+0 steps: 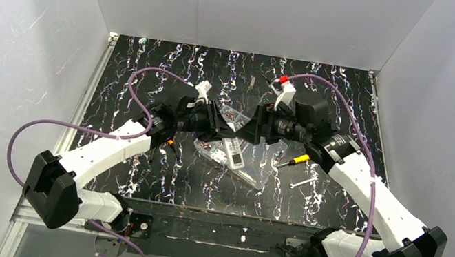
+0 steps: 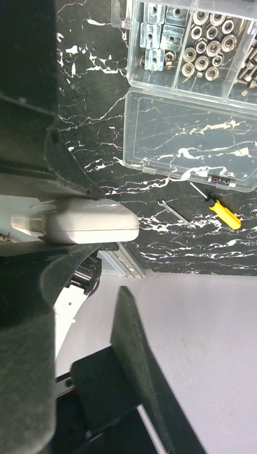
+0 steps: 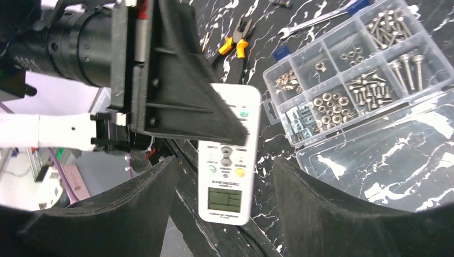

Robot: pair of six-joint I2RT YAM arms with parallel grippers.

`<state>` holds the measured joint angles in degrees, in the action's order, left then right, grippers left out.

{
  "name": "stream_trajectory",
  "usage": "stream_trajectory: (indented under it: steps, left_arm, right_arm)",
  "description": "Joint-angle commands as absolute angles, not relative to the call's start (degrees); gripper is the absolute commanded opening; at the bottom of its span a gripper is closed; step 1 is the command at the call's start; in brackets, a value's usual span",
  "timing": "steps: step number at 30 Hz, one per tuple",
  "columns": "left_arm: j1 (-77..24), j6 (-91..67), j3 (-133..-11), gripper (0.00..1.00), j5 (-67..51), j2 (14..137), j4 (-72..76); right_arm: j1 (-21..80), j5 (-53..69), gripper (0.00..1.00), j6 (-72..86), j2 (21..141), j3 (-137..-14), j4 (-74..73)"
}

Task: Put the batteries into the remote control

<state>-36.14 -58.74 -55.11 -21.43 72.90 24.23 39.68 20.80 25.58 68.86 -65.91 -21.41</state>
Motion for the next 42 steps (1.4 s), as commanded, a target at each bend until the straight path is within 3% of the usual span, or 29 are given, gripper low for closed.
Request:
stream_trajectory:
  steps: [1, 5, 12, 22, 35, 42]
  left_arm:
    - [-36.0, -58.3, -55.2, 0.00, -22.8, 69.0, 24.6]
    - [-34.9, -62.3, -54.3, 0.00, -20.4, 68.8, 27.6]
    - [-32.0, -74.8, -53.7, 0.00, -16.8, 73.3, 40.0]
    - [-30.8, -83.8, -56.1, 0.00, -14.3, 80.8, 53.7]
    - [-30.6, -83.1, -56.8, 0.00, -14.0, 78.7, 53.1]
    - [-30.8, -85.5, -54.9, 0.00, -14.7, 78.7, 56.1]
  right_arm:
    - [35.7, 20.7, 0.72, 29.3, 64.4, -62.4, -18.5]
    - [30.3, 27.1, 0.72, 37.4, 60.1, -55.5, -11.0]
    - [27.9, 30.8, 0.84, 57.7, 56.3, -44.6, 9.3]
    - [26.7, 31.1, 0.86, 74.6, 59.6, -41.6, 22.2]
    - [23.8, 26.3, 0.78, 78.7, 55.3, -35.0, 19.7]
    - [23.3, 26.8, 0.70, 82.2, 59.5, -35.1, 24.6]
